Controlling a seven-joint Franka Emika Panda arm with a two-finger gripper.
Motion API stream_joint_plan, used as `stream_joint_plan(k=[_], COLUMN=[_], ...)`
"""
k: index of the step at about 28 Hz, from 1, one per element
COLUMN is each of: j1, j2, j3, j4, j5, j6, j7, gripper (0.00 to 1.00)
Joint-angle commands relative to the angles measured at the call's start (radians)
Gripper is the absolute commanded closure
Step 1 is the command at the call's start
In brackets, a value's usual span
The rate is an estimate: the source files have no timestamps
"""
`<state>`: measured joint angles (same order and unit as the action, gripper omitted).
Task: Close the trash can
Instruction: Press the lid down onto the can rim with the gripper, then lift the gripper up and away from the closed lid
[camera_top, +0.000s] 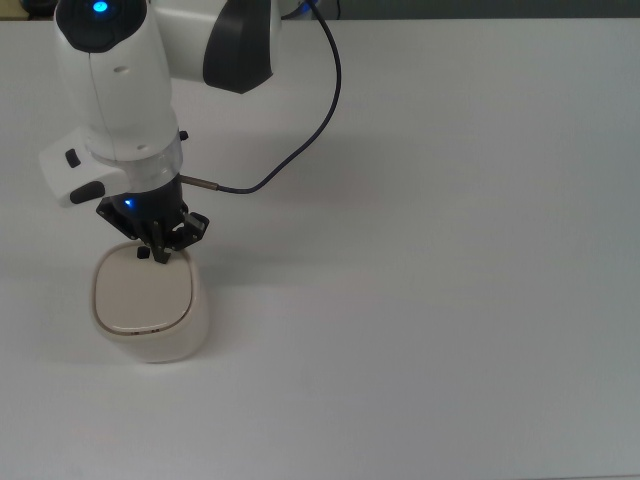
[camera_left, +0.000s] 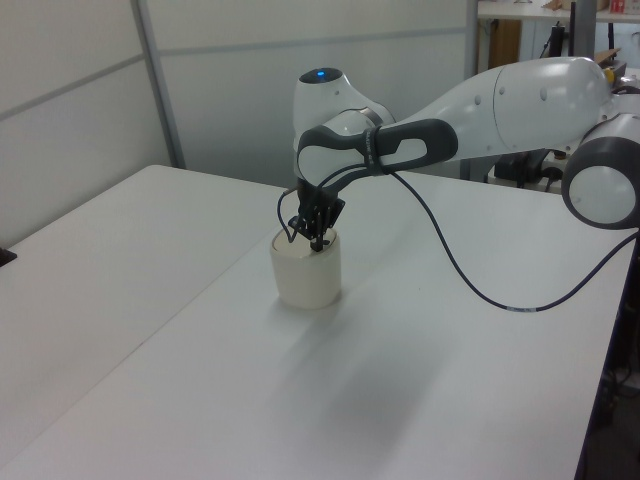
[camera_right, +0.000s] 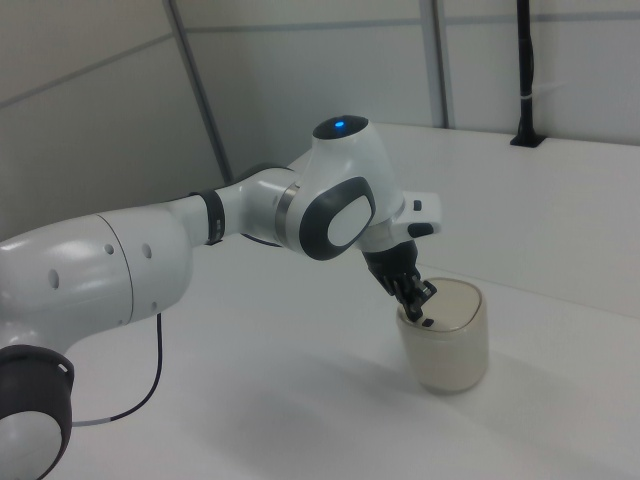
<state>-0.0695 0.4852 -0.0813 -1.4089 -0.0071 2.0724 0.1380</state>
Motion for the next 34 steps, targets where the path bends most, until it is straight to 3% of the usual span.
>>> stream_joint_plan(k=[1,6,9,15,17,19,21,25,30,34], j1=[-0.007,-0.001,-0.001,-0.004,-0.003,-0.003,-0.001,0.002,0.004,0.007], j2=[0.038,0.036,0.016,-0.066,-0.085,-0.099,-0.109,-0.129,-0.140,-0.152], j3=[-0.003,-0.003,-0.003,-0.003,-0.003,-0.003,-0.005,-0.006,-0.003,-0.002], j4=[-0.015,-0.025,-0.010,0.005,0.007,0.010,0.019,0.019,0.021,0.021], j5=[0.022,0.033,0.070,0.110,0.111,0.111,0.108,0.090,0.035,0.024], j6=[-0.012,-0.012,-0.015,-0.023,-0.023,-0.023,-0.023,-0.037,-0.138,-0.231], j7=[-0.009,0.002,0.022,0.023,0.023,0.025,0.035,0.029,-0.006,-0.047], gripper=[1.00,1.00,0.99,0.76,0.60,0.35,0.01,0.00,0.00,0.00])
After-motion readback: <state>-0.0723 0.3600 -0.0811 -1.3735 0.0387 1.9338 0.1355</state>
